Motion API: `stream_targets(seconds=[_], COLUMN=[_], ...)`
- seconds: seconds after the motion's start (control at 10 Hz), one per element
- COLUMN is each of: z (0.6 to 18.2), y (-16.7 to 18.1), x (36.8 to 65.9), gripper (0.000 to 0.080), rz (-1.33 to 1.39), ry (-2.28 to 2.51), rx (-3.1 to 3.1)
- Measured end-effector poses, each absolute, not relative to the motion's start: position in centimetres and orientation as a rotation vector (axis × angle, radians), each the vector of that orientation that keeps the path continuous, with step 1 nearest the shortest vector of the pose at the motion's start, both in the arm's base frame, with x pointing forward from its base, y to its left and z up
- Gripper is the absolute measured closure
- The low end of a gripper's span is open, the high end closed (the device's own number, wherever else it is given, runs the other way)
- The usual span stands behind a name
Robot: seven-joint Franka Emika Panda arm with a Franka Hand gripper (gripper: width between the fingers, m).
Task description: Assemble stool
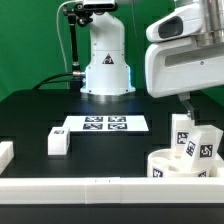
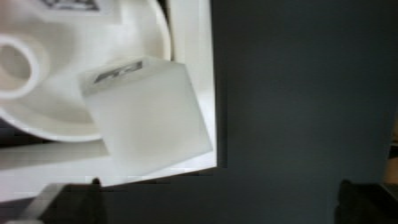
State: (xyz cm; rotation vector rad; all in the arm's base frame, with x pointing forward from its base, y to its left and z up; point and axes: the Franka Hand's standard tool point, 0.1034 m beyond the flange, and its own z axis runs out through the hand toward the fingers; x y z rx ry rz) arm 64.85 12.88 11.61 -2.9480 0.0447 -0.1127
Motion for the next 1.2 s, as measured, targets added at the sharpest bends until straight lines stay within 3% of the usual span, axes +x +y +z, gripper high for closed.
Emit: stream_targets(seconds=[0.8,1.2], z=[10.3,9.3], y=[12.2,11.9], x=[64.7,64.2], gripper=[0.0151,0.0151], rz=[-0.216,-0.192], ry=[-1.279,-1.643], rx=[-2.818,-2.676])
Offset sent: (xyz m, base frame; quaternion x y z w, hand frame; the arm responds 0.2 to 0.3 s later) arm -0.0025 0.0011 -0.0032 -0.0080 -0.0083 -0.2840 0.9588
